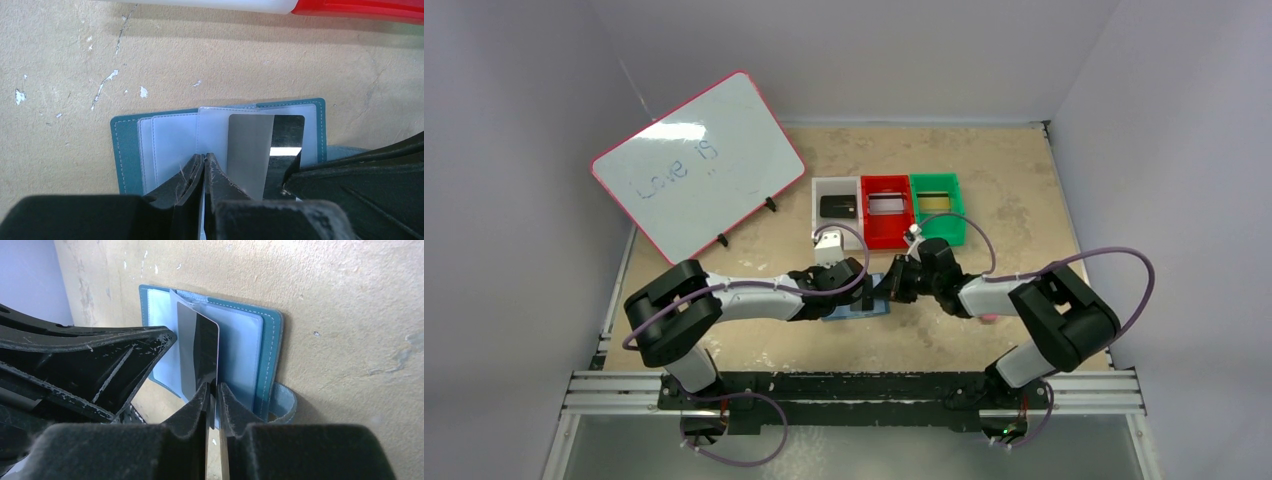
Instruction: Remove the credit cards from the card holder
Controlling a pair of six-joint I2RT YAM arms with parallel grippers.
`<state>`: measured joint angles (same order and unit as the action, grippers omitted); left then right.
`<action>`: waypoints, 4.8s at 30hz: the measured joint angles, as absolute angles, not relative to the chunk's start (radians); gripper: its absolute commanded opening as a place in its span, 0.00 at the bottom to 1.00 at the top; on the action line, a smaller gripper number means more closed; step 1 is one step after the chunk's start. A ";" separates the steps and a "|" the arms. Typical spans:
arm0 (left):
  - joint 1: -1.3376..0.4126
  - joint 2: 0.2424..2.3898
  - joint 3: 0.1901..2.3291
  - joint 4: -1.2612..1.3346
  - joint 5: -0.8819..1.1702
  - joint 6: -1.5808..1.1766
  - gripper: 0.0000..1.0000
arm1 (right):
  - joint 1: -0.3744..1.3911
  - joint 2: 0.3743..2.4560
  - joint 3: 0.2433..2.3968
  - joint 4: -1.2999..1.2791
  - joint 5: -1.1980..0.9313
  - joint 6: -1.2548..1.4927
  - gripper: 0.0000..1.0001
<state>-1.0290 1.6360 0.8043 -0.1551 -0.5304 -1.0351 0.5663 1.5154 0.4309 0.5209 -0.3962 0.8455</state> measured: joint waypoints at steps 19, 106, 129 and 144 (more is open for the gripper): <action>-1.037 1.596 0.775 -0.170 -0.556 -1.071 0.08 | 0.566 1.555 0.377 0.716 -0.419 0.934 0.00; -1.047 1.629 0.800 -0.120 -0.431 -1.056 0.06 | 0.562 1.553 0.392 0.659 -0.390 0.939 0.00; -1.048 1.424 0.788 -0.333 -0.550 -1.042 0.37 | 0.562 1.121 0.390 0.326 -0.175 0.844 0.00; -1.047 1.266 0.807 -0.560 -0.769 -1.034 0.55 | 0.616 1.494 0.501 0.458 -0.358 0.789 0.00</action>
<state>-1.0473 1.2663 0.8070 -0.5598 -0.7689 -1.0340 0.6163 1.4940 0.5011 0.4576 -0.3580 0.7891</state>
